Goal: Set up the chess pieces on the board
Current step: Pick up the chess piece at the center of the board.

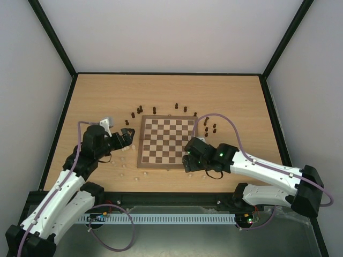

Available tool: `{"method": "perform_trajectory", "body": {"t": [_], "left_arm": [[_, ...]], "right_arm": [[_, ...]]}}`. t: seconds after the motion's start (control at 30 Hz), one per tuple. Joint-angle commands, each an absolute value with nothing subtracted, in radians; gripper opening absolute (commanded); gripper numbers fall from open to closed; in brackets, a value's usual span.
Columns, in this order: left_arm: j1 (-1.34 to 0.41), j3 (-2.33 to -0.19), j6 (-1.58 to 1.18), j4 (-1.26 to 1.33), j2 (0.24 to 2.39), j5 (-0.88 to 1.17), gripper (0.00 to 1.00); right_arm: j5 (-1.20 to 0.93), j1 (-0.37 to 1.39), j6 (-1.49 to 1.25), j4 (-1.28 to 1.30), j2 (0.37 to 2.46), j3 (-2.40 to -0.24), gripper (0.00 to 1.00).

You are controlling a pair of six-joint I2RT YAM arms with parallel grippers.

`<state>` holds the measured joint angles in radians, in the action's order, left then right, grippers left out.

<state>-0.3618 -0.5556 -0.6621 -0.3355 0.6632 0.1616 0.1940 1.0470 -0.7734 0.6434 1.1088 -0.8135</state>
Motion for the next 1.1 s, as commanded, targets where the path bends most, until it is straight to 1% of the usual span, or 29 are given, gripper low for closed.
{"method": "perform_trajectory", "body": {"t": [0.0,0.1,0.27,0.3,0.37,0.47,0.7,1.07], "left_arm": [[-0.365,-0.554,-0.661,-0.322,0.669,0.182,1.0],[-0.366,-0.555,-0.659,-0.318,0.67,0.188,0.99],[-0.366,-0.551,-0.652,-0.314,0.67,0.187,1.0],[-0.365,-0.549,-0.653,-0.313,0.671,0.187,0.99],[-0.366,-0.545,-0.653,-0.31,0.671,0.188,0.99],[-0.366,-0.539,-0.654,-0.308,0.67,0.193,1.0],[-0.366,-0.539,-0.653,-0.311,0.665,0.198,1.0],[-0.365,-0.537,-0.655,-0.314,0.659,0.198,1.0]], "right_arm": [[0.204,1.062,-0.818,0.645,1.142,-0.791,0.79],[0.221,1.087,-0.838,0.646,1.177,-0.788,0.68],[0.239,1.136,-0.875,0.633,1.226,-0.785,0.58],[0.239,1.144,-0.88,0.628,1.237,-0.784,0.54],[0.238,1.157,-0.893,0.626,1.258,-0.784,0.49],[0.237,1.173,-0.913,0.618,1.289,-0.773,0.47],[0.211,1.175,-0.933,0.596,1.339,-0.737,0.45],[0.2,1.175,-0.914,0.556,1.414,-0.746,0.39]]}}
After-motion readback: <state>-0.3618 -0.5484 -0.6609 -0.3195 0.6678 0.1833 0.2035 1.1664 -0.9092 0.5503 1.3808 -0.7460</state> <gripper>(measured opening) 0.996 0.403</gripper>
